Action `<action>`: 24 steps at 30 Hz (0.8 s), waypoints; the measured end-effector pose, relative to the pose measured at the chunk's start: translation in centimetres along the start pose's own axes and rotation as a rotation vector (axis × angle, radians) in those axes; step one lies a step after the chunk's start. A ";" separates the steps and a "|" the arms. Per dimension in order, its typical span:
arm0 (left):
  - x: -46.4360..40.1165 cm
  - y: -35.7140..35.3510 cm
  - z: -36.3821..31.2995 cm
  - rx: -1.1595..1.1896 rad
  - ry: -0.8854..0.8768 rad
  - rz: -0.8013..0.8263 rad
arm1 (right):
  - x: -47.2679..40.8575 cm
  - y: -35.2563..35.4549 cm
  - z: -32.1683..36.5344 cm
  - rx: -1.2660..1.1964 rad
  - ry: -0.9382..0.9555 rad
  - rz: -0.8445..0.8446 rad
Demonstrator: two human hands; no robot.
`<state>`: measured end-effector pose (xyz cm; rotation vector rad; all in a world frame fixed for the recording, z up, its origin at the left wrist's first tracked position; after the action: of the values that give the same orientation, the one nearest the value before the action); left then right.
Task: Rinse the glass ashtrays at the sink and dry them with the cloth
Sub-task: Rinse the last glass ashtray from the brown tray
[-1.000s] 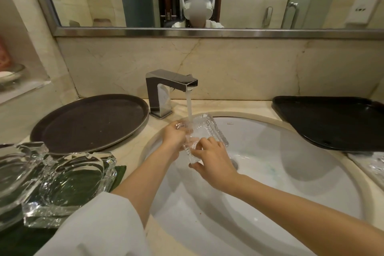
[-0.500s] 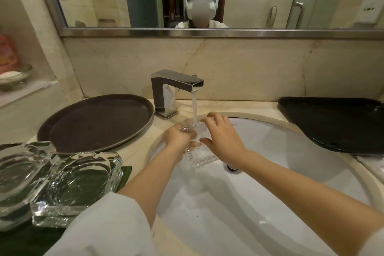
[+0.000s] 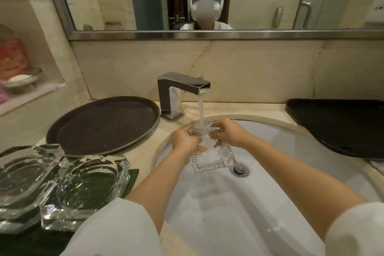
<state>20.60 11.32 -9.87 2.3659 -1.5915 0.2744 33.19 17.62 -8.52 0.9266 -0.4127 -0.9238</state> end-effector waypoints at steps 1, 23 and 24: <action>-0.1 -0.1 0.1 -0.001 0.003 0.003 | 0.1 -0.3 -0.1 -0.029 -0.026 -0.011; -1.2 0.2 0.3 0.279 0.286 -0.017 | 2.5 -1.7 -0.4 -0.453 -0.144 -0.101; -1.1 0.4 0.3 0.251 0.344 0.031 | 2.5 -1.9 -0.4 -0.353 -0.100 -0.174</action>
<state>19.81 12.00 -10.42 2.3069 -1.4999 0.8830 33.91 15.22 -10.50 0.6008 -0.2438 -1.1625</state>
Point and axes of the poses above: each hand's wrist, its own x-axis away from the middle knuckle, its own y-axis out of the back of the hand, z = x × y, the point moved 1 cm from there along -x, towards the middle knuckle, and after that the axes turned 5 degrees about y, right-handed, at the moved point
